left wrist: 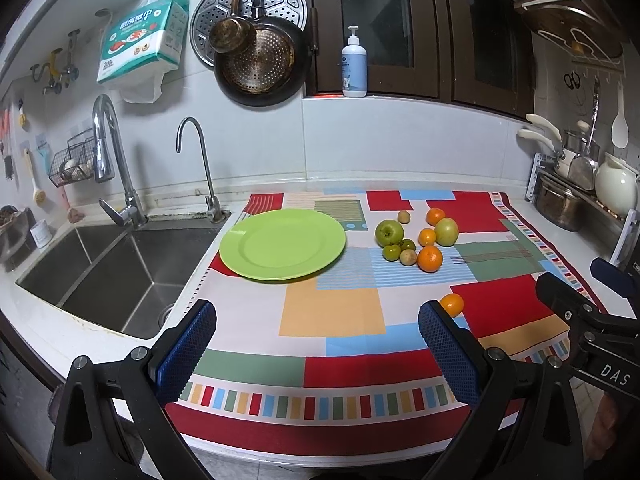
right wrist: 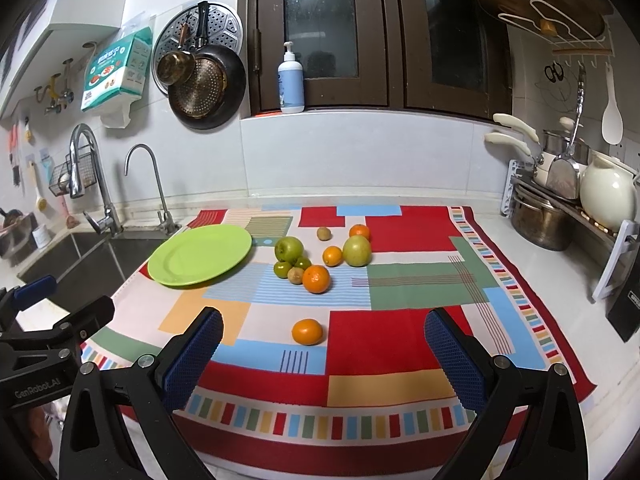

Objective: Organize fruits

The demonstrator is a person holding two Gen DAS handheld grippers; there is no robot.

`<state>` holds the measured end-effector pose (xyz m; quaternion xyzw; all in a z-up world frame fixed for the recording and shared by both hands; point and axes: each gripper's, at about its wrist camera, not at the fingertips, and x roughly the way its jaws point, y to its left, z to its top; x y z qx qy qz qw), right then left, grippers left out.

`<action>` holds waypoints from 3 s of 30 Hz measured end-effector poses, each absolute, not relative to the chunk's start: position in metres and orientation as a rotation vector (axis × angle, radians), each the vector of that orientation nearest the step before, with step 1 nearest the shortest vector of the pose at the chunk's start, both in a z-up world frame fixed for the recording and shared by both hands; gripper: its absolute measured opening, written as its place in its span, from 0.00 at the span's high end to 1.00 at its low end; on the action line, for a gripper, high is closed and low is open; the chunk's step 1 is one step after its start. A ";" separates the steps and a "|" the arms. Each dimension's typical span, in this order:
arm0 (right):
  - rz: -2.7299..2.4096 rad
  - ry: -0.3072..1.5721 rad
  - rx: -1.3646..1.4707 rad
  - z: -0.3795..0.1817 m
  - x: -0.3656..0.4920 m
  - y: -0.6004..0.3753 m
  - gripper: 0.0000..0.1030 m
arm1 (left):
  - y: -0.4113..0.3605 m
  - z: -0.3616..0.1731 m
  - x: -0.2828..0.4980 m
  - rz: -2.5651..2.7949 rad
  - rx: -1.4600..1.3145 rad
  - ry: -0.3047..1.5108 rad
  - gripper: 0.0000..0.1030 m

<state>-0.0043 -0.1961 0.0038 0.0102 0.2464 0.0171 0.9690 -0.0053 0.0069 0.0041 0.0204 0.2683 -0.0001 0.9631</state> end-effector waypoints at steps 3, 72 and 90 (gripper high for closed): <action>0.037 0.498 0.021 0.004 -0.004 -0.196 0.01 | 0.007 0.004 -0.005 -0.002 0.039 0.545 0.00; -0.170 0.717 0.174 -0.060 0.080 -0.159 0.19 | 0.014 -0.043 0.139 -0.423 0.228 0.635 0.19; -0.284 0.835 0.284 -0.107 0.114 -0.159 0.44 | -0.033 -0.085 0.221 -0.563 0.285 0.694 0.38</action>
